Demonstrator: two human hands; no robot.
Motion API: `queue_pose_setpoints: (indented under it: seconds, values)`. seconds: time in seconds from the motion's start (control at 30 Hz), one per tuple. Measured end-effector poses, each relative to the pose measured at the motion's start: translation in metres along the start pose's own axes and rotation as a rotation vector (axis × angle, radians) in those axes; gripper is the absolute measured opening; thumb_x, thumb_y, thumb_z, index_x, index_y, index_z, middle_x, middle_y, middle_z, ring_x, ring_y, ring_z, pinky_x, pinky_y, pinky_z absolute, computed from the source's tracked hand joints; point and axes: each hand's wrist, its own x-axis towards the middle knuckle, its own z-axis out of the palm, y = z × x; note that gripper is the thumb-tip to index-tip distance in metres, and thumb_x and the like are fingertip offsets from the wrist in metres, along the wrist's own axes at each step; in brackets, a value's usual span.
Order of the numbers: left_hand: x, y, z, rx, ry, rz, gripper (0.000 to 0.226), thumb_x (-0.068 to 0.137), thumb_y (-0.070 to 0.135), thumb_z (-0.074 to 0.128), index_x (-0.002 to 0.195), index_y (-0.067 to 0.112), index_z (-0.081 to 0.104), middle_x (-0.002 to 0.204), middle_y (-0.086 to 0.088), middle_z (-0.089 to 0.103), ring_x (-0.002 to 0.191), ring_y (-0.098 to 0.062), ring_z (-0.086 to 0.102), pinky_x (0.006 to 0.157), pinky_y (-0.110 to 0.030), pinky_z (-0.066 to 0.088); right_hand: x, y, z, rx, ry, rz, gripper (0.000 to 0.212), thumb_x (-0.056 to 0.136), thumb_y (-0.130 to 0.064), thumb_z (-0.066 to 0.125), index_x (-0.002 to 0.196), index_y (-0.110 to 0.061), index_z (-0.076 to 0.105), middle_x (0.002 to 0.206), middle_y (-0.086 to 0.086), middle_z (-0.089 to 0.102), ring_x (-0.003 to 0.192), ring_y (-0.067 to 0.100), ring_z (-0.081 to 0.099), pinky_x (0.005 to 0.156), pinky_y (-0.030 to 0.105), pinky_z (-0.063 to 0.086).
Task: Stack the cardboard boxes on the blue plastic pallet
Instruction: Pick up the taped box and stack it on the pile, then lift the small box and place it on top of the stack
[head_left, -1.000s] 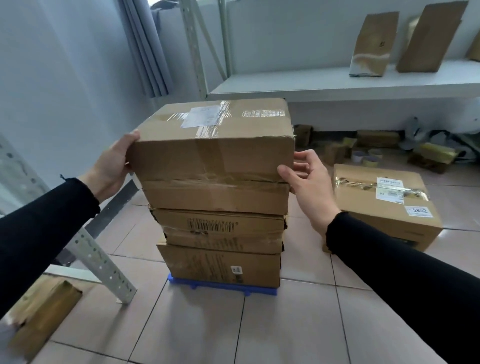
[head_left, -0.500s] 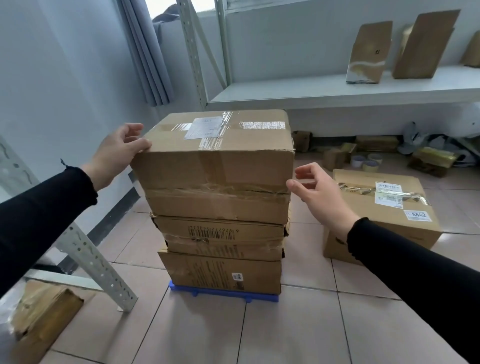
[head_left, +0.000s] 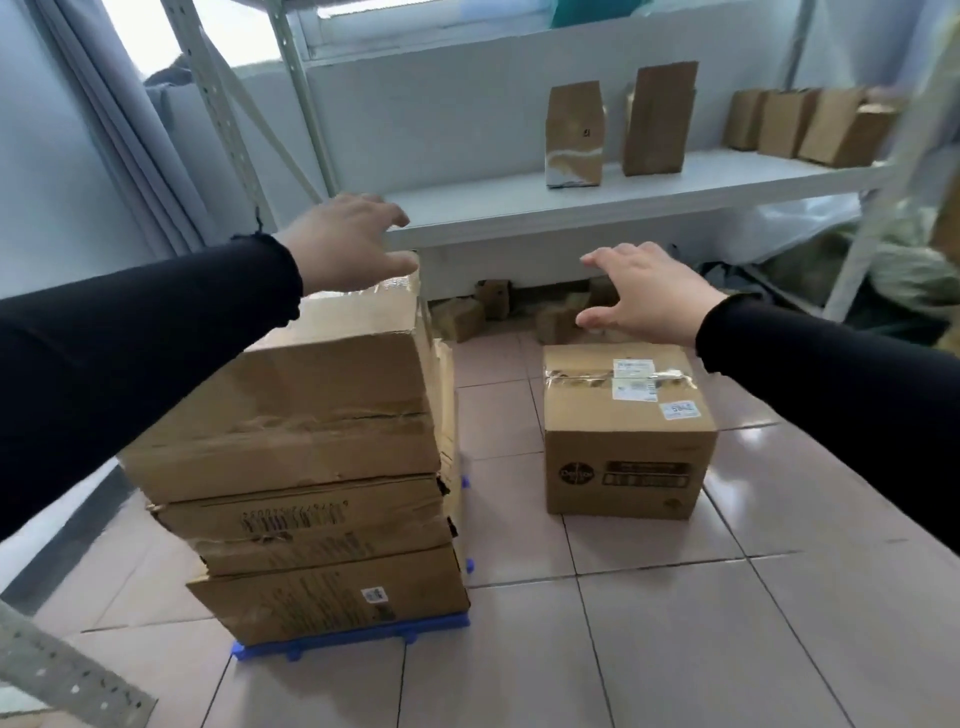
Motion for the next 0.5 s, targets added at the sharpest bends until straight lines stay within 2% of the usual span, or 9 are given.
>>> queue_pose_setpoints:
  seconds: [0.1, 0.27, 0.5]
  values:
    - [0.024, 0.062, 0.013, 0.007, 0.015, 0.121, 0.068, 0.096, 0.056, 0.051, 0.152, 0.017, 0.045, 0.153, -0.007, 0.048, 0.14, -0.027, 0.043, 0.112, -0.044, 0.037, -0.009, 0.043, 0.003, -0.017, -0.004, 0.089, 0.077, 0.094, -0.049, 0.065, 0.157, -0.017, 0.035, 0.153, 0.012, 0.047, 0.143, 0.034, 0.036, 0.113, 0.046, 0.035]
    - [0.05, 0.146, 0.073, -0.035, -0.048, 0.216, 0.065, 0.097, 0.049, 0.054, 0.152, 0.016, 0.044, 0.152, -0.007, 0.048, 0.139, -0.027, 0.042, 0.11, -0.044, 0.04, -0.032, 0.111, 0.039, -0.01, -0.053, 0.241, 0.079, 0.093, -0.049, 0.067, 0.157, -0.016, 0.034, 0.155, 0.012, 0.045, 0.145, 0.035, 0.034, 0.114, 0.045, 0.034]
    - [0.06, 0.206, 0.202, -0.122, -0.233, 0.144, 0.07, 0.095, 0.05, 0.057, 0.153, 0.015, 0.042, 0.149, -0.008, 0.049, 0.134, -0.028, 0.046, 0.106, -0.043, 0.044, -0.064, 0.19, 0.129, 0.003, -0.202, 0.407, 0.076, 0.092, -0.048, 0.067, 0.154, -0.015, 0.037, 0.152, 0.012, 0.048, 0.141, 0.035, 0.04, 0.11, 0.047, 0.04]
